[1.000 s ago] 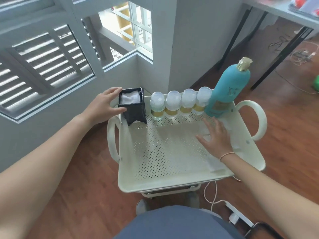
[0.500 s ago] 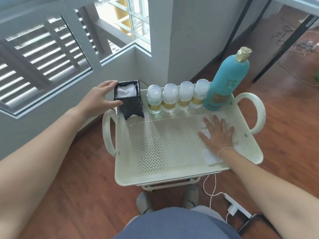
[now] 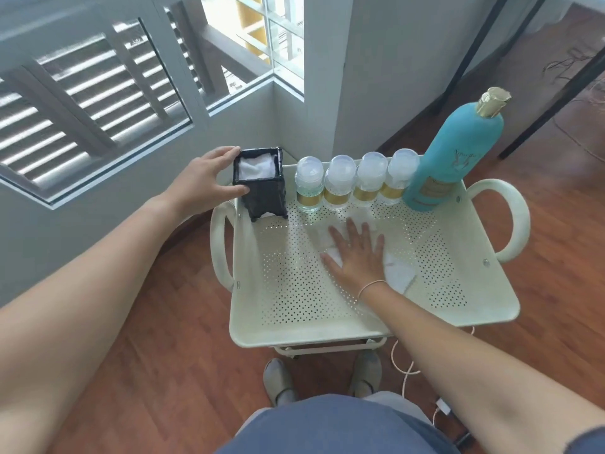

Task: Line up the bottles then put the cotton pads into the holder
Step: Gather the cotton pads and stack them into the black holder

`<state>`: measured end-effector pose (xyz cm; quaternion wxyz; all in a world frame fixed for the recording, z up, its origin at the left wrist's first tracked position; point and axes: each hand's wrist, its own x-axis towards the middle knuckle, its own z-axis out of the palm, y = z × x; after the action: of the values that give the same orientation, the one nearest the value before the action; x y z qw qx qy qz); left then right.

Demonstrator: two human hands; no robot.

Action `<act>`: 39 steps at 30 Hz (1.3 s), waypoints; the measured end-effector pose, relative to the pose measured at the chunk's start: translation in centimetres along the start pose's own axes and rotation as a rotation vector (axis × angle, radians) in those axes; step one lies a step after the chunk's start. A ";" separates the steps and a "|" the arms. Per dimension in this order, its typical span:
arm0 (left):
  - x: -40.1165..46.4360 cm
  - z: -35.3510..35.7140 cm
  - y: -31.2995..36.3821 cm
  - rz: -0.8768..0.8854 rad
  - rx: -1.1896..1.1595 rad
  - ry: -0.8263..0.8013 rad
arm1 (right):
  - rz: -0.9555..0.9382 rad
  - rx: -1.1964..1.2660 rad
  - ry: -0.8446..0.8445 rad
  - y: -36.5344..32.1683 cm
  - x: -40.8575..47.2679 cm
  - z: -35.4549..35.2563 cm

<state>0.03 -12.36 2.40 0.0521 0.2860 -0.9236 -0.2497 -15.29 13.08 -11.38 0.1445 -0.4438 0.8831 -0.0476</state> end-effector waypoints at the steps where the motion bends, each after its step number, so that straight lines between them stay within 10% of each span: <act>1: 0.0 0.0 0.0 -0.005 -0.002 -0.003 | -0.028 0.001 -0.010 -0.8 0.1 0.2; 15: -3.3 1.8 6.1 0.180 0.057 0.250 | -0.146 0.333 0.188 -1.1 -1.9 -5.1; 26: -5.9 13.1 8.9 0.126 0.107 -0.117 | -0.016 0.176 0.051 5.2 -5.0 -5.1; 39: -6.0 15.7 9.1 -0.015 0.110 -0.092 | 0.025 0.157 0.051 6.9 -4.9 -5.0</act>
<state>-3.32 4.17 -6.55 -0.0083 0.2836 -0.9352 -0.2118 -19.27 20.92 -7.02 0.1569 -0.4188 0.8855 -0.1261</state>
